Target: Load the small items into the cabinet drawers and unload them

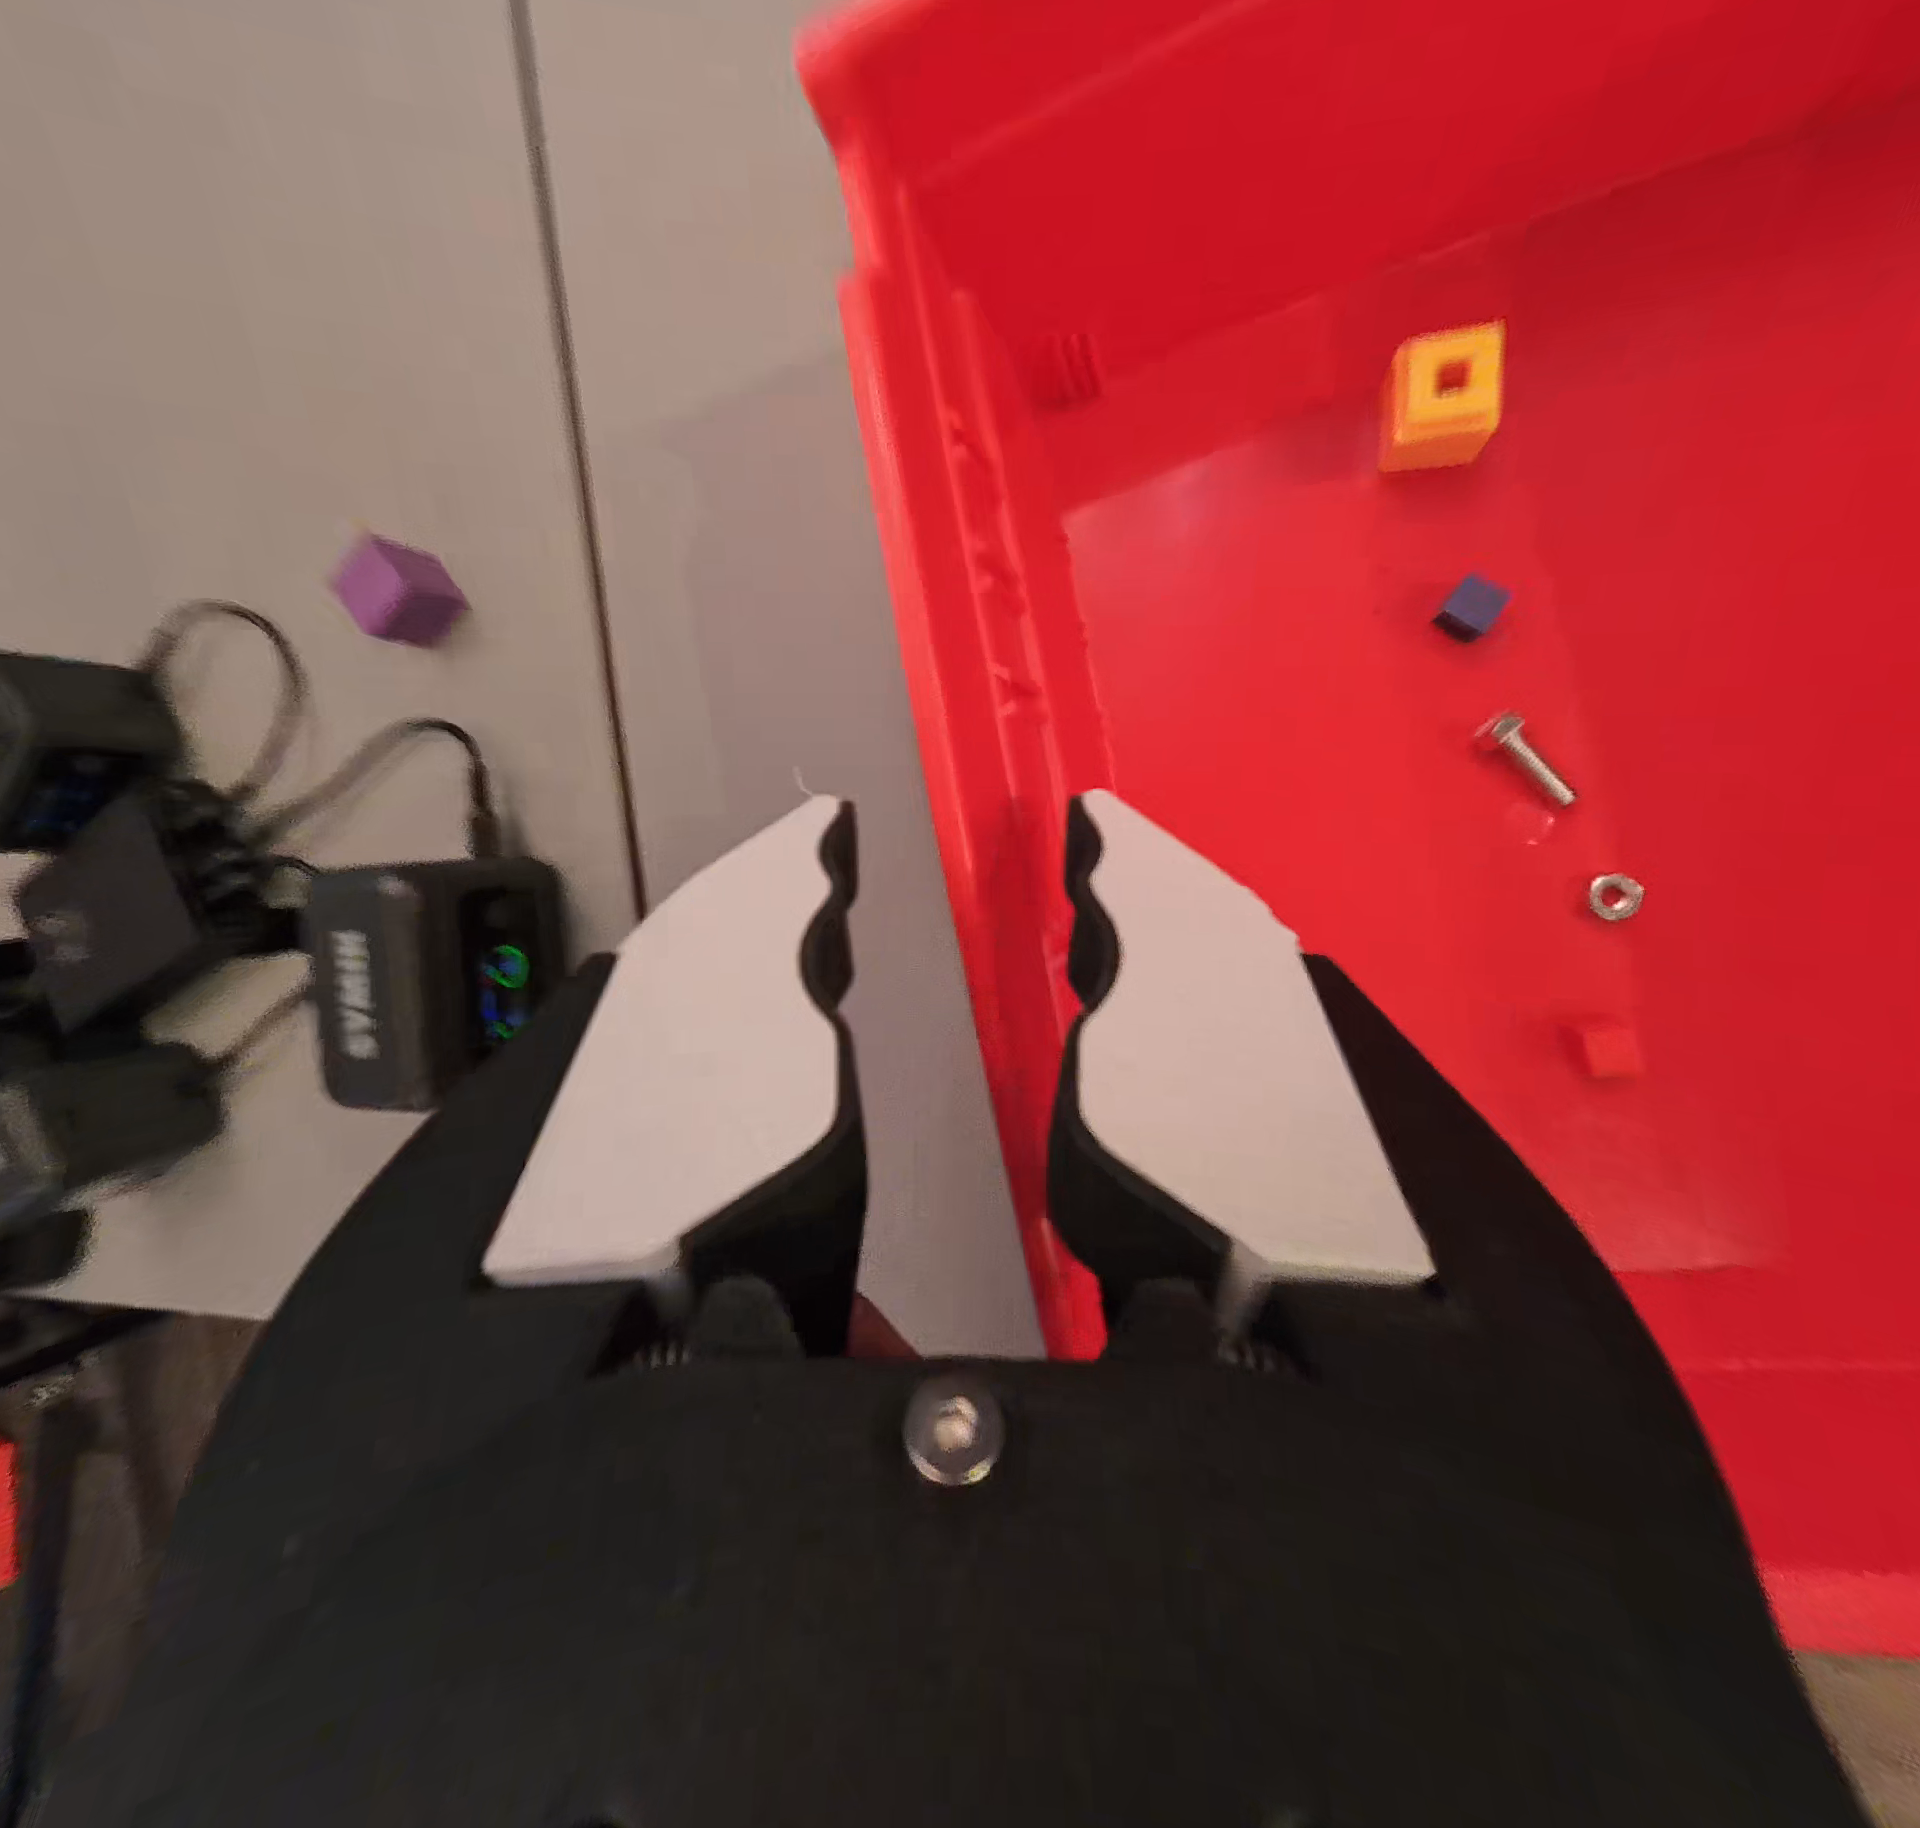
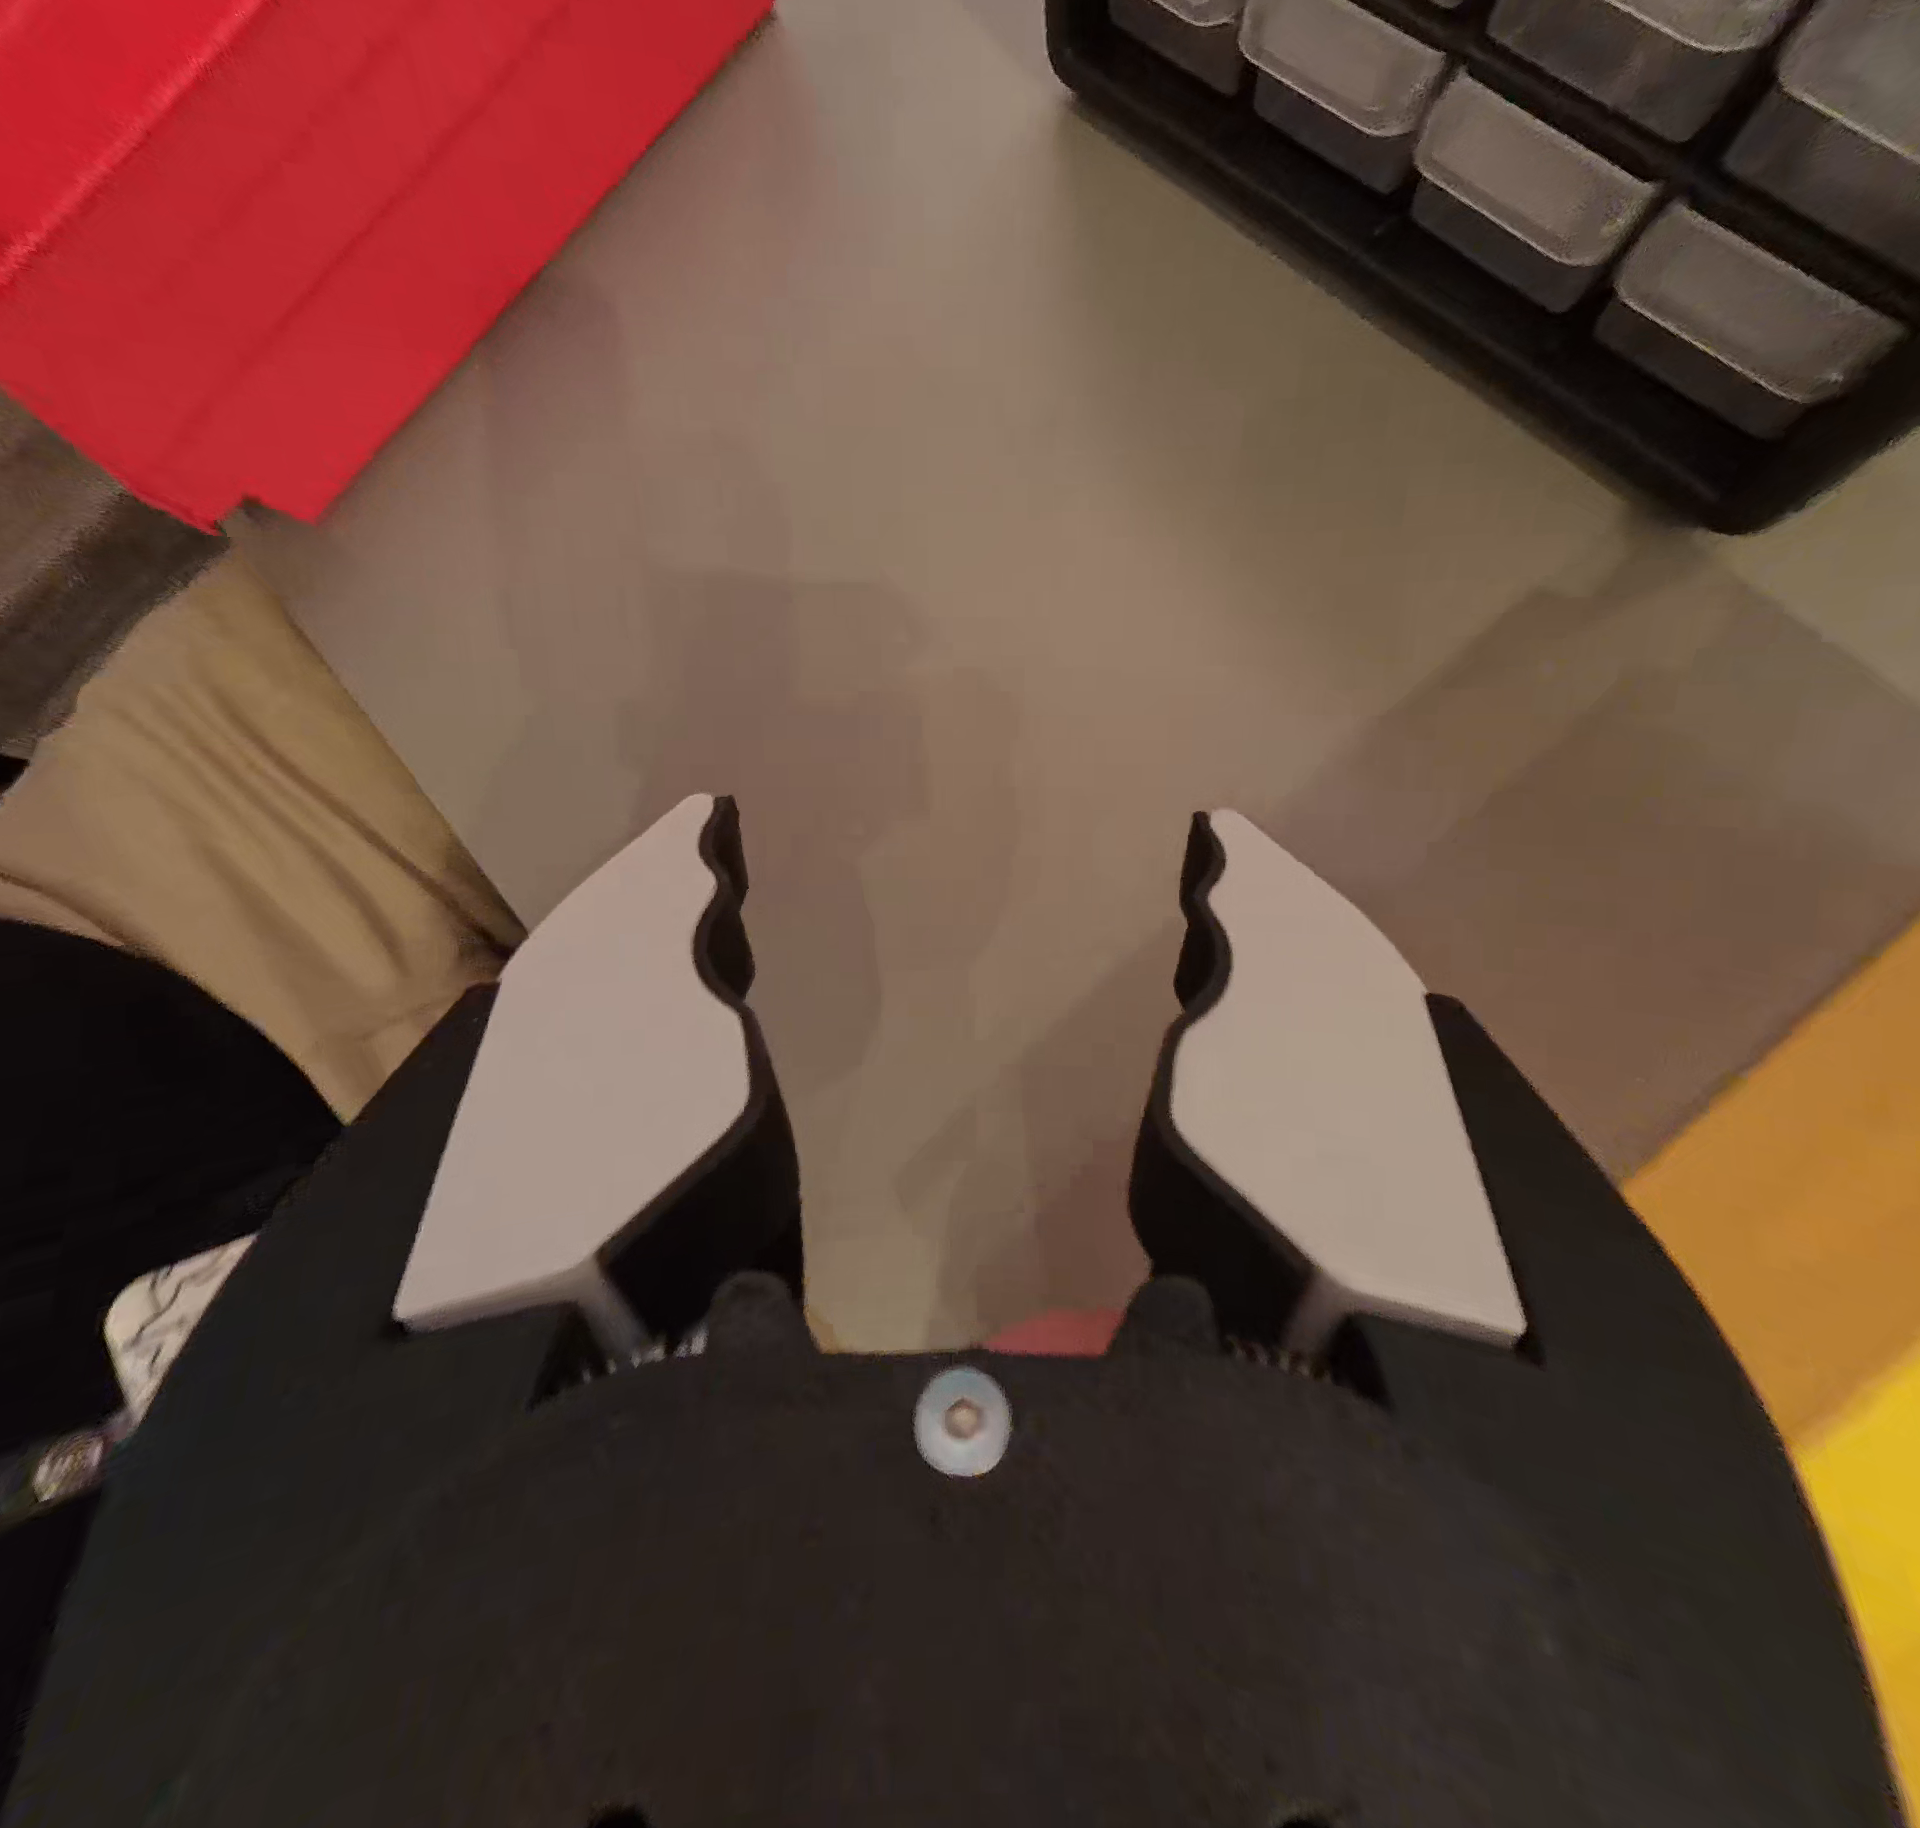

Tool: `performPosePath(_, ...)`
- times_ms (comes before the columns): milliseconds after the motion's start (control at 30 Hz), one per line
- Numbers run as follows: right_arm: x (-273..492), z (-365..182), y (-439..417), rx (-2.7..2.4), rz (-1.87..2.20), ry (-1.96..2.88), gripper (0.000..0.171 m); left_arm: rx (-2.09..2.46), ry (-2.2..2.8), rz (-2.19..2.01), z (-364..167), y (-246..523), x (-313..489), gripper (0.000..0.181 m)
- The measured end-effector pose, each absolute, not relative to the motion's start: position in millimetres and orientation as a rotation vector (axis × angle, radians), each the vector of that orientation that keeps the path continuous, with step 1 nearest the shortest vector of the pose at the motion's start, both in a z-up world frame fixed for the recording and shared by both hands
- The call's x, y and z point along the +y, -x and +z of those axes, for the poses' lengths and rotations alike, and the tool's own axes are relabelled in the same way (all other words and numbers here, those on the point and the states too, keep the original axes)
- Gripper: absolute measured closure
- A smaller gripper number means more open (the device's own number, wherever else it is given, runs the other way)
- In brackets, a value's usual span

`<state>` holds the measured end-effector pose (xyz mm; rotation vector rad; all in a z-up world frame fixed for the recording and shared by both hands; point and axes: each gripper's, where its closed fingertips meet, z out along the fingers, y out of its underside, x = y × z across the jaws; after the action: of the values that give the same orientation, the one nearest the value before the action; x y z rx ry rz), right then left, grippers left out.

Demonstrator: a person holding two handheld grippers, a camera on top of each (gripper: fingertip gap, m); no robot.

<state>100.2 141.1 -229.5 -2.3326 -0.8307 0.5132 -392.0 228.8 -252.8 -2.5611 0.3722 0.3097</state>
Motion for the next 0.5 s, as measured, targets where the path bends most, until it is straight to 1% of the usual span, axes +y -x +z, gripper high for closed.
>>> performPosePath(33, 147, -235, -93, -0.835, 0.517, 2.323, 0.086, 0.381, 2.516, 0.308, -239, 387, 232, 0.137)
performPosePath(100, 167, -249, -89, -0.814, 0.414, 2.32, 0.088, 0.418, 2.415, 0.267, -206, 360, 235, 0.132)
performPosePath(133, 176, -256, -88, -0.785, 0.379, 2.337, 0.088, 0.455, 2.356, 0.201, -190, 332, 233, 0.129)
performPosePath(200, 189, -271, -87, -0.75, 0.348, 2.373, 0.09, 0.581, 2.266, -0.035, -169, 253, 223, 0.128)
performPosePath(300, 210, -292, -86, -0.676, 0.312, 2.398, 0.092, 0.728, 2.19, -0.349, -169, 127, 201, 0.133)
performPosePath(333, 217, -299, -88, -0.644, 0.28, 2.403, 0.1, 0.775, 2.194, -0.394, -178, 93, 195, 0.133)
performPosePath(367, 221, -305, -88, -0.638, 0.26, 2.4, 0.095, 0.823, 2.174, -0.434, -187, 61, 192, 0.13)
performPosePath(433, 217, -319, -84, -0.675, 0.322, 2.421, 0.09, 0.855, 2.21, -0.422, -218, 22, 195, 0.138)
performPosePath(467, 222, -326, -92, -0.606, 0.272, 2.441, 0.12, 0.835, 2.255, -0.424, -237, 9, 199, 0.145)
performPosePath(500, 228, -329, -101, -0.549, 0.202, 2.435, 0.139, 0.822, 2.32, -0.446, -258, -2, 199, 0.148)
